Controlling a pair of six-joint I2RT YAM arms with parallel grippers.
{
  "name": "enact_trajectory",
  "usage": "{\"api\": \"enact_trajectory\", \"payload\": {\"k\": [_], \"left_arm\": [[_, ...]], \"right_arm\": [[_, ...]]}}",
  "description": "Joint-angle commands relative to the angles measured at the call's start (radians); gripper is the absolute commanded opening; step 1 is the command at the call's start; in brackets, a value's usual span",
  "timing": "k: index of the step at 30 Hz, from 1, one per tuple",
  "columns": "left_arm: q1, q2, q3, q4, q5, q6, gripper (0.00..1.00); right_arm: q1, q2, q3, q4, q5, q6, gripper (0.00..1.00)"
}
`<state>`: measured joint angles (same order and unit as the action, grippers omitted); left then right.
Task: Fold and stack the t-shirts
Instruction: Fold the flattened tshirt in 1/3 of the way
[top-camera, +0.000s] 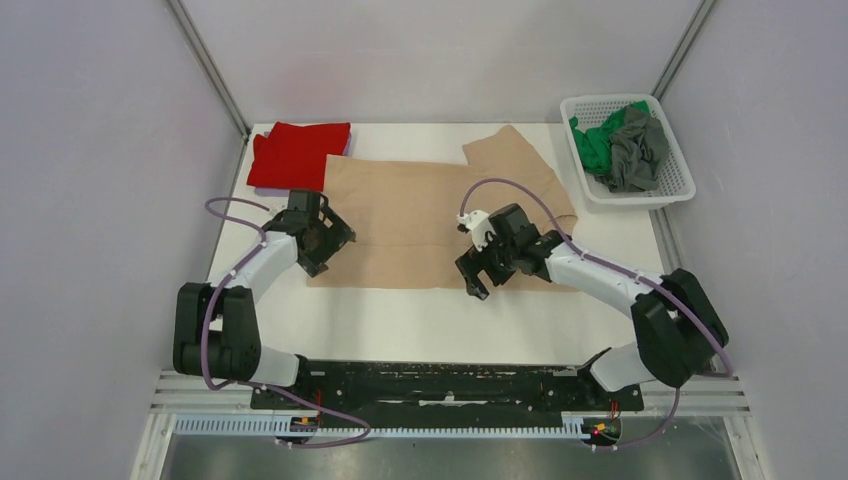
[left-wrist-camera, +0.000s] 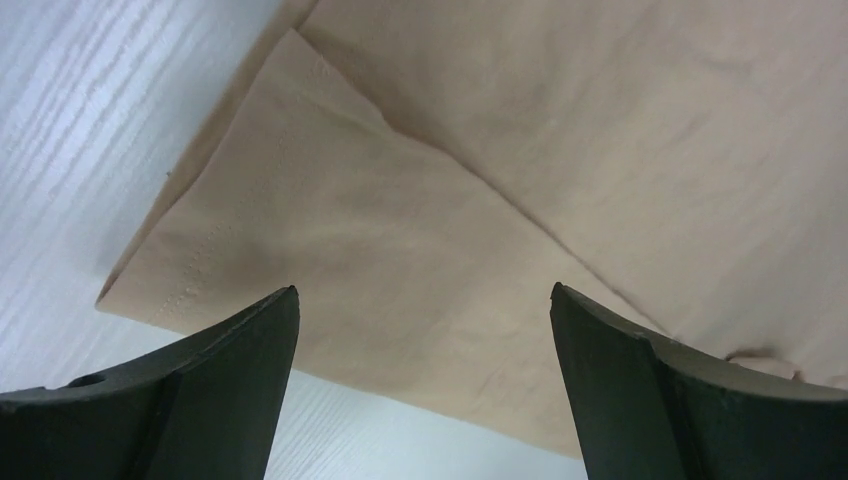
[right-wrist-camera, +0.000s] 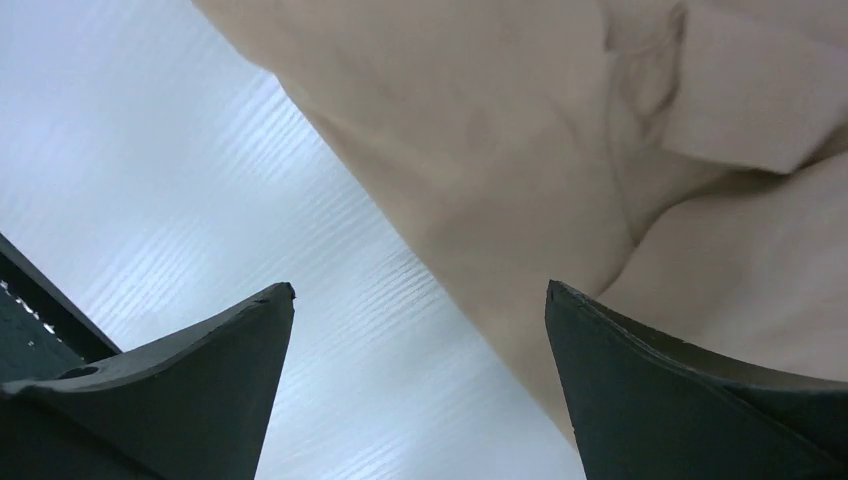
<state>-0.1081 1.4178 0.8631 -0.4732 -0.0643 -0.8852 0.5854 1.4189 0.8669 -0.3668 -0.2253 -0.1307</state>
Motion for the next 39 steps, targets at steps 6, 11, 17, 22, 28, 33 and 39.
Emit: {"api": "enact_trajectory", "payload": {"k": [6, 11, 17, 22, 28, 33, 39], "left_arm": [[-0.001, 0.012, -0.1, 0.171, 0.026, 0.097, 1.0], [0.003, 0.029, -0.114, 0.178, -0.041, 0.106, 1.0], [0.012, 0.033, -0.095, 0.144, -0.073, 0.111, 1.0], [0.011, 0.03, -0.08, 0.127, -0.109, 0.115, 1.0], [0.011, 0.017, -0.07, 0.098, -0.122, 0.124, 1.0], [0.01, -0.03, -0.064, 0.078, -0.102, 0.116, 1.0], [0.004, -0.072, -0.022, 0.059, -0.046, 0.112, 1.0]], "right_arm": [[-0.006, 0.171, 0.053, 0.118, 0.217, 0.048, 0.98], [-0.075, 0.268, 0.082, 0.19, 0.288, 0.046, 0.98], [-0.223, 0.303, 0.167, 0.388, 0.267, 0.051, 0.98], [-0.313, 0.385, 0.318, 0.411, 0.055, 0.036, 0.98], [-0.378, 0.456, 0.449, 0.303, -0.048, 0.039, 0.98], [-0.374, 0.29, 0.279, 0.316, 0.015, 0.077, 0.98], [-0.335, 0.089, 0.001, 0.387, -0.036, 0.19, 0.98]]}}
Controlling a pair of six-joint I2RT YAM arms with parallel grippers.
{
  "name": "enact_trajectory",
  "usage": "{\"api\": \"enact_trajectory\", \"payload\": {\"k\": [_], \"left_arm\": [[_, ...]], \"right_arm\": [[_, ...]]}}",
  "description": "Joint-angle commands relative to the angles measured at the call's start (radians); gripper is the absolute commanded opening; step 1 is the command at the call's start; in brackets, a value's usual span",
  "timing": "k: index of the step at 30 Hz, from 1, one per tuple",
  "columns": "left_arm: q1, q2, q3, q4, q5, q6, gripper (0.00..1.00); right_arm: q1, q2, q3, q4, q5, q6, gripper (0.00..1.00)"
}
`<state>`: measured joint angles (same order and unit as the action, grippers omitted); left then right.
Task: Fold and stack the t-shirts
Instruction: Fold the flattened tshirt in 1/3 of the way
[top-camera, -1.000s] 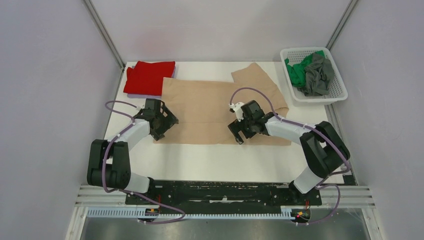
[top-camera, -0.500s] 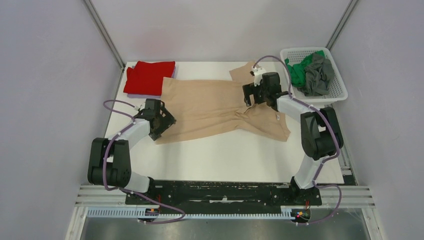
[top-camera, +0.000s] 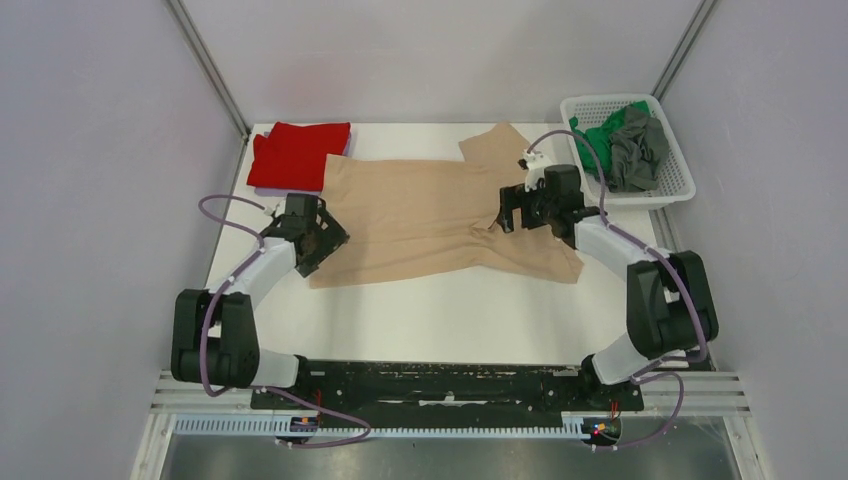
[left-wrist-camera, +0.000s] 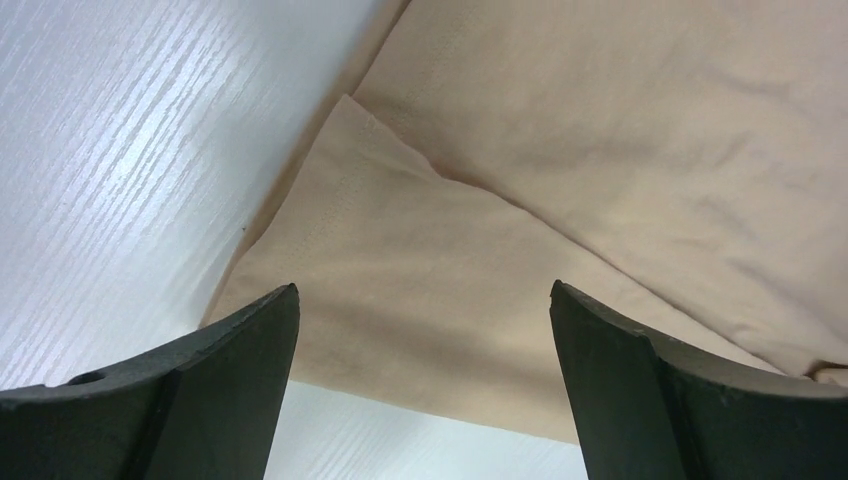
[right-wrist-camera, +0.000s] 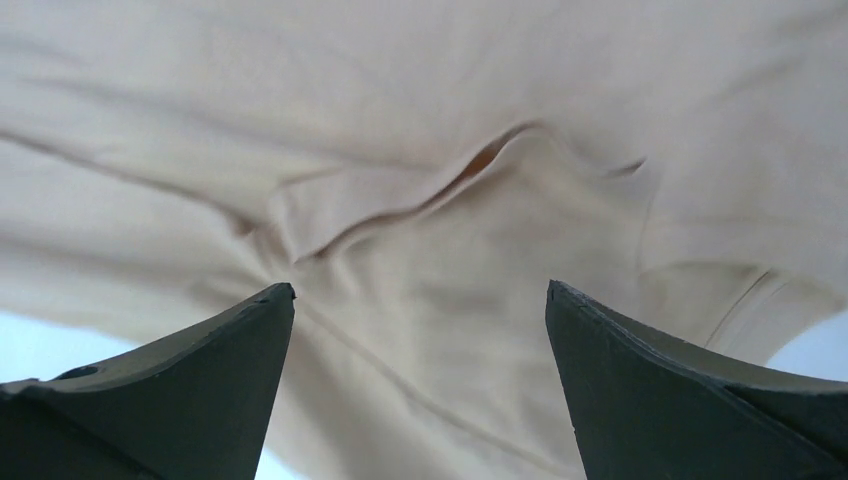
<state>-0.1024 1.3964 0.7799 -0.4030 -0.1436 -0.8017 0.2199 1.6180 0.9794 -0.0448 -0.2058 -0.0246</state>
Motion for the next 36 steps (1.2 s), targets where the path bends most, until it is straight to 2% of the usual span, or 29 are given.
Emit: {"api": "enact_trajectory", "payload": {"k": [1, 5, 8, 10, 14, 18, 22, 26, 30, 33, 36], "left_arm": [[-0.003, -0.054, 0.068, -0.011, 0.046, 0.029, 1.0], [-0.004, -0.069, 0.094, -0.026, 0.07, 0.026, 1.0], [-0.005, -0.093, 0.096, -0.041, 0.067, 0.022, 1.0], [-0.005, -0.113, 0.093, -0.063, 0.061, 0.021, 1.0], [-0.005, -0.145, 0.084, -0.085, 0.055, 0.025, 1.0], [-0.005, -0.135, 0.086, -0.08, 0.072, 0.035, 1.0], [-0.007, -0.055, 0.106, -0.035, 0.113, 0.042, 1.0], [-0.016, 0.067, 0.137, 0.039, 0.181, 0.044, 1.0], [-0.017, 0.206, 0.176, 0.063, 0.149, 0.062, 1.0], [-0.017, 0.286, 0.189, 0.028, 0.149, 0.068, 1.0], [-0.017, 0.295, 0.131, 0.029, 0.151, 0.058, 1.0]], "right_arm": [[0.052, -0.111, -0.128, 0.069, -0.07, 0.097, 0.98], [0.126, -0.05, -0.131, 0.086, -0.064, 0.124, 0.98], [0.149, 0.032, -0.102, 0.162, -0.081, 0.166, 0.98], [0.158, 0.112, -0.019, 0.168, -0.094, 0.169, 0.98], [0.172, 0.261, 0.249, 0.115, -0.066, 0.155, 0.98], [0.177, 0.292, 0.375, 0.046, 0.031, 0.137, 0.98], [0.177, 0.189, 0.227, 0.013, 0.071, 0.125, 0.98], [0.177, 0.031, -0.05, 0.014, 0.15, 0.112, 0.98], [0.173, -0.087, -0.256, 0.031, 0.2, 0.101, 0.98], [0.173, -0.096, -0.328, 0.021, 0.179, 0.106, 0.98], [0.174, -0.129, -0.379, 0.016, 0.144, 0.114, 0.98]]}}
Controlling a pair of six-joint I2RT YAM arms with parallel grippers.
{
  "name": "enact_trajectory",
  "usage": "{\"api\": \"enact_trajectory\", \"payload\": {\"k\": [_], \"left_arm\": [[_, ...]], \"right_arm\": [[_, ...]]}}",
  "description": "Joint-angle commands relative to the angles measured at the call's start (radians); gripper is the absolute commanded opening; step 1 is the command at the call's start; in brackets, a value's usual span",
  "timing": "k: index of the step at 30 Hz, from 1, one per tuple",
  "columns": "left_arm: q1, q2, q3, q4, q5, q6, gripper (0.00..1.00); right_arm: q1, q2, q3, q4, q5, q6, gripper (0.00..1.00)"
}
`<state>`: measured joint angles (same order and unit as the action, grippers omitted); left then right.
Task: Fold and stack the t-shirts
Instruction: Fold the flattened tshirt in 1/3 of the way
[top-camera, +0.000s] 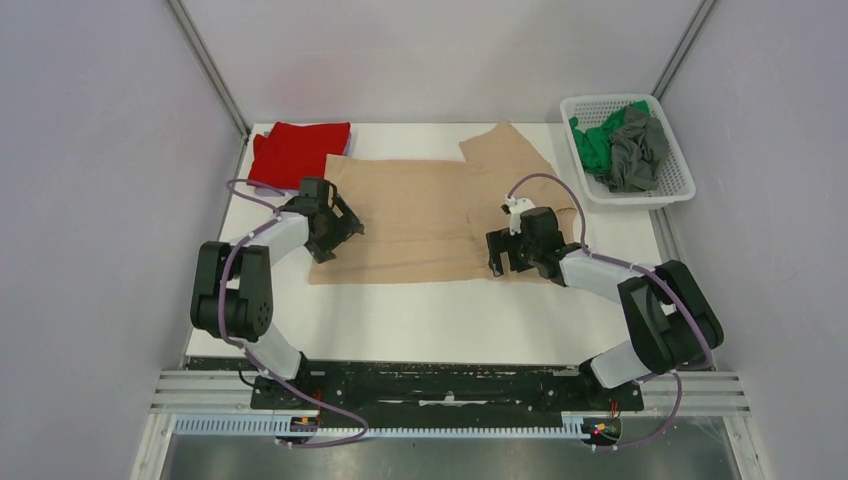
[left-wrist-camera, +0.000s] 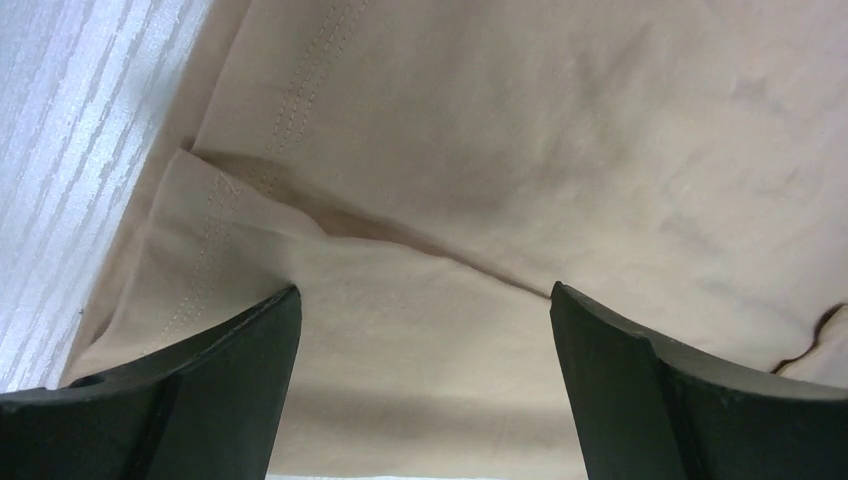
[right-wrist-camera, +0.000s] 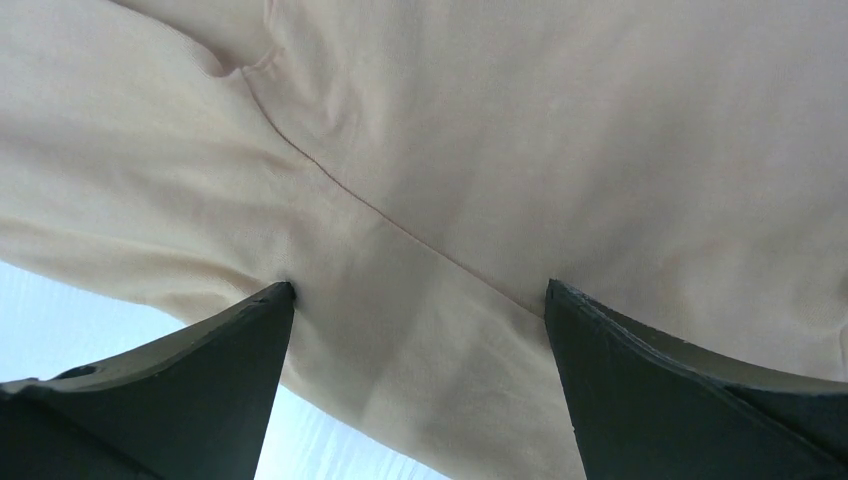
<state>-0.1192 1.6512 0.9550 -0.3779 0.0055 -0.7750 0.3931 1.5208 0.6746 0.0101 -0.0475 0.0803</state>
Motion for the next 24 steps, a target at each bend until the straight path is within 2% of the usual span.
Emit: {"api": "enact_trajectory", "payload": {"k": [1, 8, 13, 17, 24], "left_arm": [[0.0, 0.03, -0.064, -0.006, -0.002, 0.031, 1.0], [0.0, -0.169, -0.193, -0.16, -0.147, 0.003, 1.0], [-0.002, -0.31, -0.294, -0.174, -0.125, -0.016, 1.0], [-0.002, -0.414, -0.364, -0.216, -0.135, -0.041, 1.0], [-0.007, -0.622, -0.468, -0.3, -0.148, -0.089, 1.0]], "right_arm": [[0.002, -0.049, -0.096, -0.047, -0.016, 0.012, 0.98], [0.071, -0.234, -0.225, -0.201, -0.002, 0.049, 0.98], [0.169, -0.377, -0.313, -0.299, 0.041, 0.207, 0.98], [0.242, -0.48, -0.372, -0.368, 0.072, 0.269, 0.98], [0.397, -0.554, -0.395, -0.443, 0.067, 0.37, 0.98]]}}
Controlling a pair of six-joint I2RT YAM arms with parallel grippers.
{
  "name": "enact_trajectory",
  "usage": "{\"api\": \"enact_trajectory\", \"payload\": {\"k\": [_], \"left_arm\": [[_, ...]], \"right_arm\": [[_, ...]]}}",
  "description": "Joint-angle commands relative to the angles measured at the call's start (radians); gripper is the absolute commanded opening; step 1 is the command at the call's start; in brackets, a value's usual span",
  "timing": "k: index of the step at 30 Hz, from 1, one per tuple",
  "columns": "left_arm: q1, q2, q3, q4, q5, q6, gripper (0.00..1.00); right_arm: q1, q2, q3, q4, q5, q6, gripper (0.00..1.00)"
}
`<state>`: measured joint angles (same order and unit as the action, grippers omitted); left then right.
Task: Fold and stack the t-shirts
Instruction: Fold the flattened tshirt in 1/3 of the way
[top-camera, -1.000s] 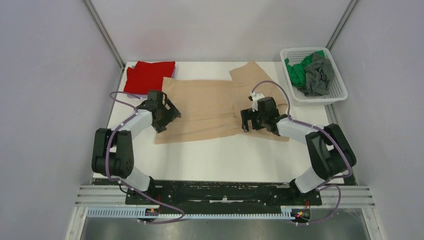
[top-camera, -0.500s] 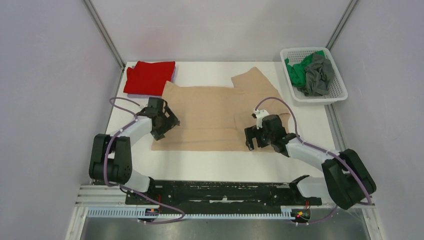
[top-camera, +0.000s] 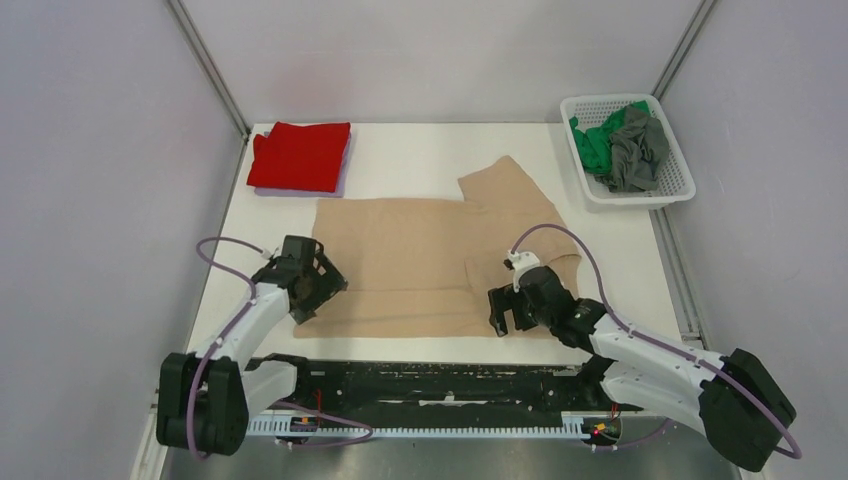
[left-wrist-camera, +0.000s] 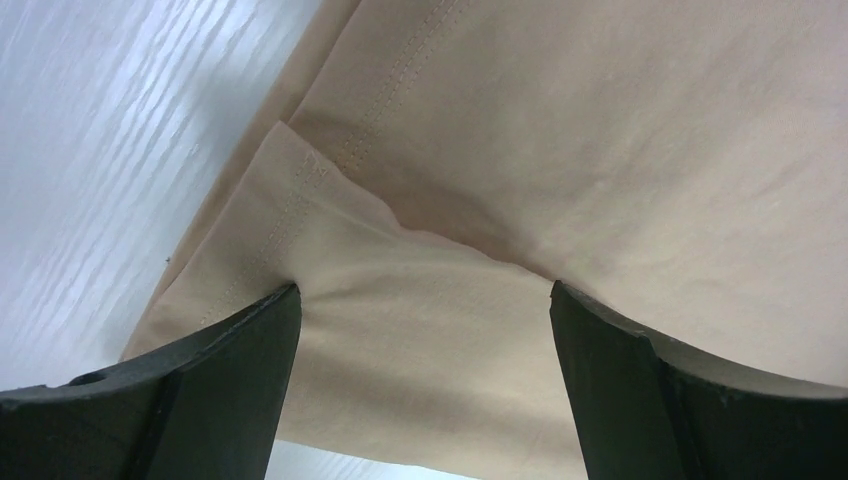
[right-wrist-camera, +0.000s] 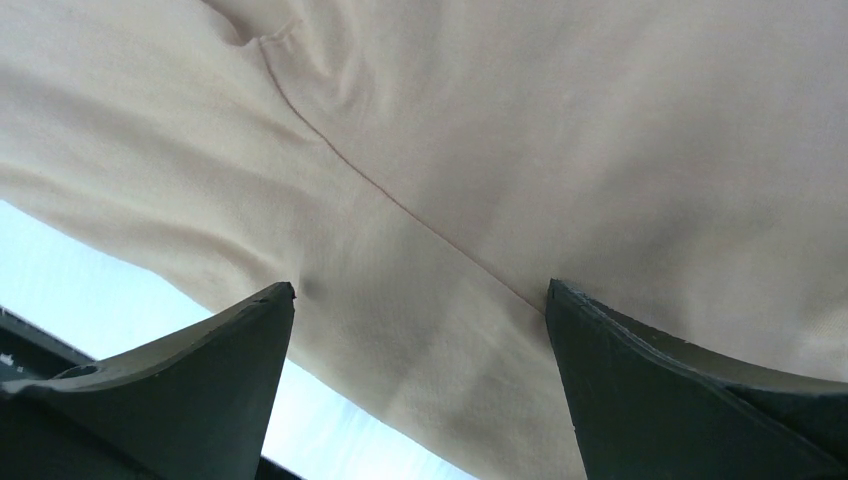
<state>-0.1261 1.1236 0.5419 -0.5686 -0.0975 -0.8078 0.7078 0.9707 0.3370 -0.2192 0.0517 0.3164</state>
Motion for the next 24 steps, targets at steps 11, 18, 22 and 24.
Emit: {"api": "enact_trajectory", "payload": {"k": [11, 18, 22, 24], "left_arm": [[-0.002, -0.216, -0.09, -0.139, -0.072, -0.093, 1.0], [-0.001, -0.195, -0.052, -0.169, -0.135, -0.093, 1.0], [-0.001, -0.26, -0.042, -0.173, -0.141, -0.099, 1.0], [-0.002, -0.286, -0.001, -0.184, -0.135, -0.093, 1.0]], "right_arm": [[0.335, -0.053, 0.02, -0.352, 0.102, 0.335, 0.98], [0.341, -0.045, 0.118, -0.414, 0.255, 0.295, 0.98], [0.341, -0.014, 0.215, -0.352, 0.288, 0.226, 0.98], [0.342, -0.003, 0.272, -0.326, 0.293, 0.195, 0.98]]}}
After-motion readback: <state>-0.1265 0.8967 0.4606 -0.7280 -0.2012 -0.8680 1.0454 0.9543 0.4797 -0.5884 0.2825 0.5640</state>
